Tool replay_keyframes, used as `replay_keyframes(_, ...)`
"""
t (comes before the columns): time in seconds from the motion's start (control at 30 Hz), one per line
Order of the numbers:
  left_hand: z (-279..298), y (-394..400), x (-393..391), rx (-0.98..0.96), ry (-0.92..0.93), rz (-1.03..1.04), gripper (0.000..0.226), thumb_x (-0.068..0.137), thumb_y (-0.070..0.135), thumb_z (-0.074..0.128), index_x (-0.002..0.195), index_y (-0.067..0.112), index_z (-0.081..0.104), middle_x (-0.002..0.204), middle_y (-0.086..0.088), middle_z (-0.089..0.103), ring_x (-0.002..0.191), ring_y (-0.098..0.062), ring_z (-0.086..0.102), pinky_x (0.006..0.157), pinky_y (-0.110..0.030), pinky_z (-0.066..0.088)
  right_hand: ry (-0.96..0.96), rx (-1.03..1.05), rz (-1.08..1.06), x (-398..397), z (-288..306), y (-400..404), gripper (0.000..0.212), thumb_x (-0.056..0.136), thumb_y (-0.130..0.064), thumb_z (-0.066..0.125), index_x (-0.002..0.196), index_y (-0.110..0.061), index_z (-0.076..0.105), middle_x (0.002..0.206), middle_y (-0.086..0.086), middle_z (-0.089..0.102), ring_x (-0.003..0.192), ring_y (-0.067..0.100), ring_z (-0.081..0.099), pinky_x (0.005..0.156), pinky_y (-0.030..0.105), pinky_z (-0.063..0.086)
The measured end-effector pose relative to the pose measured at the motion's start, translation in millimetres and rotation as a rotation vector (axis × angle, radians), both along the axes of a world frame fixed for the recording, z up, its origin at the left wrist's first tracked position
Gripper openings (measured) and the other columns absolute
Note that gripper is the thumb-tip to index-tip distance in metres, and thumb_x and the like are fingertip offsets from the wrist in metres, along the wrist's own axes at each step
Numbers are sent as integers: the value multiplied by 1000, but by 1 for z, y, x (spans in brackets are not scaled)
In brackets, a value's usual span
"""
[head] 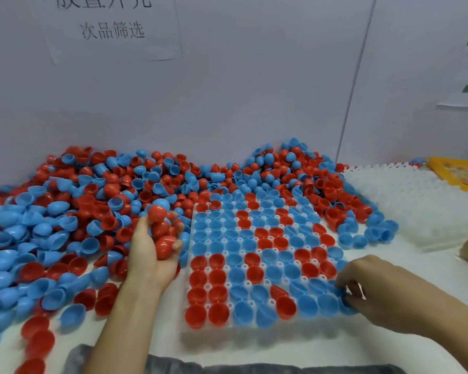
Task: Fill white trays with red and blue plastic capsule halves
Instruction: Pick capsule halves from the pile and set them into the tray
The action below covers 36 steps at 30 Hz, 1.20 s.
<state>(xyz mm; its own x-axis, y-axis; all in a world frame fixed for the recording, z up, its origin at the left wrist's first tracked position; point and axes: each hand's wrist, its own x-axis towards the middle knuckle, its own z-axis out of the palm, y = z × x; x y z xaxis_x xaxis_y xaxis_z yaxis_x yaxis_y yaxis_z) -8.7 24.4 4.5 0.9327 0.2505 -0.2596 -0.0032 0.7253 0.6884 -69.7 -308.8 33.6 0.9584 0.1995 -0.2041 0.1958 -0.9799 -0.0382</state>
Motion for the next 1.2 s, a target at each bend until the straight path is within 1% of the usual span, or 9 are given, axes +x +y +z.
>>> replay_keyframes(0.2,-2,1,1,-53,-16,-3,25,100,29,52,95,8,64,84,-4,65,69,-13,58,35,-15,31,-10,-7,9,21,23,9,28,92,-28,67,113,-46,69,82,-27,58,73,-4,62,59,10,48)
replay_keyframes(0.3,-4,0,2,-1,-30,24,18,101,26,52,103,10,61,85,-6,66,66,-15,60,34,-18,32,-97,198,150,43,35,50,23,95,-27,63,113,-39,71,83,-34,58,82,-22,57,61,5,49)
replay_keyframes(0.37,-4,1,3,53,-82,36,7,102,21,51,100,20,58,83,-6,67,63,-17,62,34,-20,33,-117,484,194,57,39,90,20,99,-25,57,109,-37,70,85,-22,67,78,-13,65,68,15,57)
replay_keyframes(0.43,-3,2,3,116,-160,22,16,102,16,49,89,24,56,77,-4,66,60,-17,61,34,-21,33,-130,735,181,70,42,134,18,102,-27,52,107,-30,69,86,-10,71,73,-1,70,68,25,61)
replay_keyframes(0.53,-5,6,3,315,-252,8,22,99,13,52,83,26,56,73,-5,62,59,-16,57,38,-22,34,57,1003,128,84,47,183,22,101,-36,52,108,-22,69,92,-1,72,74,6,73,62,20,59)
replay_keyframes(0.67,-11,10,5,519,-265,75,22,98,10,57,81,24,54,71,-6,59,59,-21,52,39,-27,36,214,1052,175,94,40,207,23,95,-39,62,100,-19,73,88,0,77,77,10,75,63,17,57)
replay_keyframes(1.0,-9,10,12,263,-183,154,33,97,9,56,72,30,56,77,-4,64,54,-20,57,37,-20,33,353,1455,-93,102,17,222,16,99,-3,57,96,-8,71,95,13,70,79,20,73,71,26,61)
replay_keyframes(1.1,-10,11,13,230,-136,197,27,98,13,58,76,29,58,71,-2,64,49,-18,55,37,-22,36,362,1512,-113,103,15,222,20,97,6,54,106,-3,69,110,17,69,87,26,75,74,30,61)
replay_keyframes(1.2,-12,11,16,181,-58,230,7,96,17,62,93,23,61,72,-4,67,54,-22,62,47,-25,47,255,1520,-90,104,13,225,23,94,8,58,102,-10,70,108,9,71,82,15,75,65,20,58)
